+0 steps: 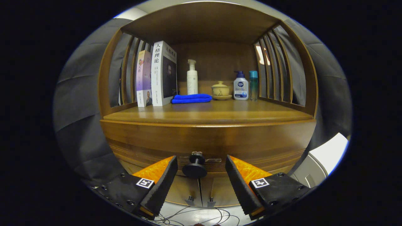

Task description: Pull open the drawer, take out the items inside it, and place them on the countertop above the cabinet.

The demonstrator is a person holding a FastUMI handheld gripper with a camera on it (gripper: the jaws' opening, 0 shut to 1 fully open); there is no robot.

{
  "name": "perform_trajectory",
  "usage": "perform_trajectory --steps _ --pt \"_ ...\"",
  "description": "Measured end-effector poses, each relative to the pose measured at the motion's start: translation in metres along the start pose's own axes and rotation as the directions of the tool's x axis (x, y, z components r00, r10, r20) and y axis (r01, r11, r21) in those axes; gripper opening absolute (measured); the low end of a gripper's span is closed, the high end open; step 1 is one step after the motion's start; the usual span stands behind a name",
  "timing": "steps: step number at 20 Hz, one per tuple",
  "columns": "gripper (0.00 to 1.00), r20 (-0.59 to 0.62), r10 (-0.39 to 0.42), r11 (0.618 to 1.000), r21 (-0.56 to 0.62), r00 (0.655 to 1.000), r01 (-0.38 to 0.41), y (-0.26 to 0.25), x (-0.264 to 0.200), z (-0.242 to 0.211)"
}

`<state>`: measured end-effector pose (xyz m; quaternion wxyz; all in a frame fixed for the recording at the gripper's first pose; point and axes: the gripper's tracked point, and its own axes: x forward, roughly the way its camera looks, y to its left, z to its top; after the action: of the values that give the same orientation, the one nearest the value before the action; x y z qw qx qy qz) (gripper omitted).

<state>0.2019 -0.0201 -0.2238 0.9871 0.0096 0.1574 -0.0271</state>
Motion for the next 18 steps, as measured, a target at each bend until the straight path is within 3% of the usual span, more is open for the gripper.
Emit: perform_trajectory --steps 8,13,17,18 --pt "0.96 -0.012 0.009 1.000 0.015 1.000 -0.008 0.007 0.015 -0.015" --pt "0.51 -0.022 -0.002 1.000 0.002 1.000 0.002 0.010 0.016 -0.014" --pt "0.33 -0.020 0.003 1.000 0.027 1.000 -0.002 0.009 0.021 -0.016" --pt "0.25 -0.012 0.004 1.000 0.020 1.000 -0.003 0.009 0.019 -0.013"
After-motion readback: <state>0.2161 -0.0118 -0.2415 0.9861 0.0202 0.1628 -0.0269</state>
